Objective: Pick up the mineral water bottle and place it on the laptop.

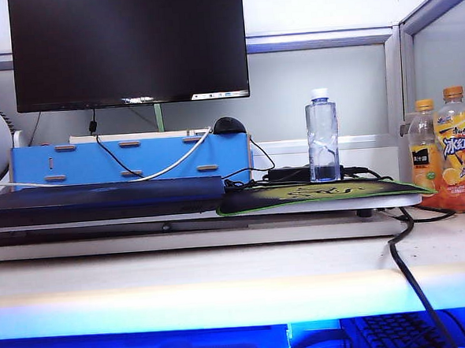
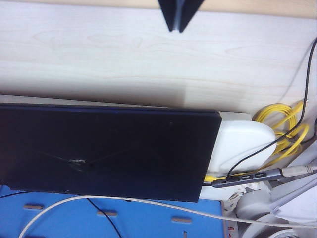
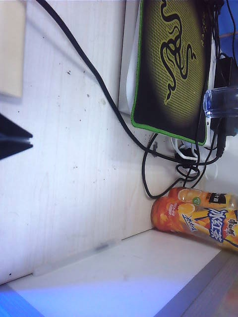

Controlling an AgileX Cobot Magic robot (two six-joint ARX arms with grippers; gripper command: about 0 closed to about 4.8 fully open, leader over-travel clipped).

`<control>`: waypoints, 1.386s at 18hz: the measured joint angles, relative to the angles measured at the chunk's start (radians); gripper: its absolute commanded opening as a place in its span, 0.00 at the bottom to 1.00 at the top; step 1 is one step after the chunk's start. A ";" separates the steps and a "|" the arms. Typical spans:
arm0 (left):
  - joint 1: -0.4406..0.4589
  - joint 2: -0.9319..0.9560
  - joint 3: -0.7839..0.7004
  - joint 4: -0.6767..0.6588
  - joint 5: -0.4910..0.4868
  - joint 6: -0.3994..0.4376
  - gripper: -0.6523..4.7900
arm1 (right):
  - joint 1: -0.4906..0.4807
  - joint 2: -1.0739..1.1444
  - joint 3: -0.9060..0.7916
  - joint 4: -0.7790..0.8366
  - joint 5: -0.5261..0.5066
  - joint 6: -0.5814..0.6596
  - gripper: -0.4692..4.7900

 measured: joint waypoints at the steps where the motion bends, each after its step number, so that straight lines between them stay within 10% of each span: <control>1: 0.000 0.000 0.000 0.000 0.000 0.000 0.12 | 0.000 0.000 0.000 0.000 0.000 0.000 0.09; 12: 0.000 0.000 0.000 0.000 0.000 0.000 0.12 | 0.000 0.000 0.000 0.006 -0.008 0.015 0.09; 19: 0.000 0.000 0.000 0.000 0.000 0.000 0.12 | 0.000 0.022 0.122 0.238 -0.132 0.417 0.09; 25: 0.000 0.000 0.000 0.000 0.000 0.000 0.12 | 0.000 0.554 0.441 0.324 -0.379 0.427 0.09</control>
